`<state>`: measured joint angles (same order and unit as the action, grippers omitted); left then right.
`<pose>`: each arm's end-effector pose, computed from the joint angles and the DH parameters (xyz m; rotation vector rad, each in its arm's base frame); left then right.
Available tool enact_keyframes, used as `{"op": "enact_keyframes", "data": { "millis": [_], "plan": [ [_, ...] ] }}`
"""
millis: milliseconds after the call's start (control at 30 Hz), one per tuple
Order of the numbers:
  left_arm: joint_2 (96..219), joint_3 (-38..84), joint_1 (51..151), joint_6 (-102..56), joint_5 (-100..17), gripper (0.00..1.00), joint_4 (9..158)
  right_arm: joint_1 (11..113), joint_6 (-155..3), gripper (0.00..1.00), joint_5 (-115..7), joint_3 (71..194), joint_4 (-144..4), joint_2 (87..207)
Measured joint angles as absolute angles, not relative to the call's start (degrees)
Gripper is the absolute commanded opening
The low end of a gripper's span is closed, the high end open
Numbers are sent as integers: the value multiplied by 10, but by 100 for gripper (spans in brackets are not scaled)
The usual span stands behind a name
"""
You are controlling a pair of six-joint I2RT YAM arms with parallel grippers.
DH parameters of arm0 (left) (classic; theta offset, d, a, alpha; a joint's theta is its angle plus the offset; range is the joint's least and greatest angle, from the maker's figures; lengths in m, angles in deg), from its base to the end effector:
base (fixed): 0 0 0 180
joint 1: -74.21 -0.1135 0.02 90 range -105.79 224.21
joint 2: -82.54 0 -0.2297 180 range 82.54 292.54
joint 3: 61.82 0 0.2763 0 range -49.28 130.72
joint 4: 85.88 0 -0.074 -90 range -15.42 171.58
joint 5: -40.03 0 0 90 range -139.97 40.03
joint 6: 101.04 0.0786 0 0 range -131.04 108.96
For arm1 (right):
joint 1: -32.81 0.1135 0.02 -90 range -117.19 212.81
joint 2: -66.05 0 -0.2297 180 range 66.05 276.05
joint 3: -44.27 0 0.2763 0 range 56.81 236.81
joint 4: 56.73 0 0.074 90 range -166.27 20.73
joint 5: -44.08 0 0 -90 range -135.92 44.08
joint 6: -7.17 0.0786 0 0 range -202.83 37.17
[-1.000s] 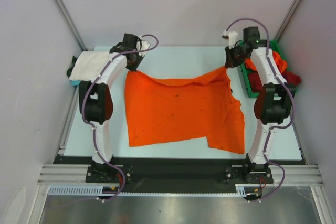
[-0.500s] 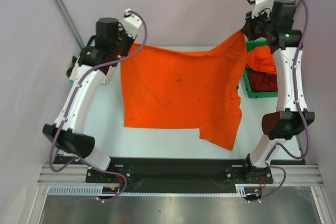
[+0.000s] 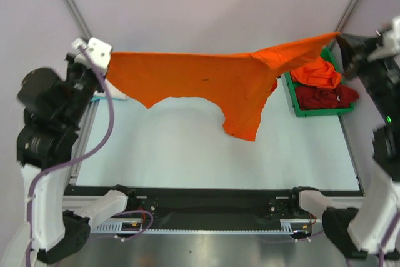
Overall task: Fold and stack the t-shirts
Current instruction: Flatten the tshirt out
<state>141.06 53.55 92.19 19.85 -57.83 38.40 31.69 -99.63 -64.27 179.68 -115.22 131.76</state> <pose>0.1964 -0.0524 0.5437 0.5438 1.4602 0.2843 0.1676 0.0215 0.6109 -0.4502 1.3101 -0.0409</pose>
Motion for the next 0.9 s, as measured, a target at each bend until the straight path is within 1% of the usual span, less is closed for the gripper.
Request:
{"op": "enact_keyframes", "data": {
  "millis": [67, 200, 400, 500, 567, 633, 767, 900],
  "plan": [
    [1382, 535, 920, 201, -575, 0, 379, 317, -989, 0, -642, 1802, -1159, 1264],
    [1334, 545, 909, 201, -567, 0, 371, 317, -974, 0, -641, 1836, -1177, 1219],
    [1344, 622, 900, 201, -558, 1, 370, 310, -961, 0, -637, 1949, -1195, 1258],
    [1356, 641, 899, 204, -559, 0, 382, 306, -963, 0, -634, 1963, -1183, 1282],
    [1361, 632, 899, 210, -559, 0, 392, 306, -969, 0, -629, 1935, -1168, 1288],
    [1362, 598, 898, 218, -558, 0, 403, 306, -979, 0, -626, 1890, -1149, 1291],
    [1365, 464, 898, 239, -559, 0, 432, 305, -1005, 0, -624, 1736, -1105, 1289],
    [1385, 293, 897, 257, -563, 0, 472, 305, -1038, 0, -623, 1540, -1061, 1294]
  ]
}}
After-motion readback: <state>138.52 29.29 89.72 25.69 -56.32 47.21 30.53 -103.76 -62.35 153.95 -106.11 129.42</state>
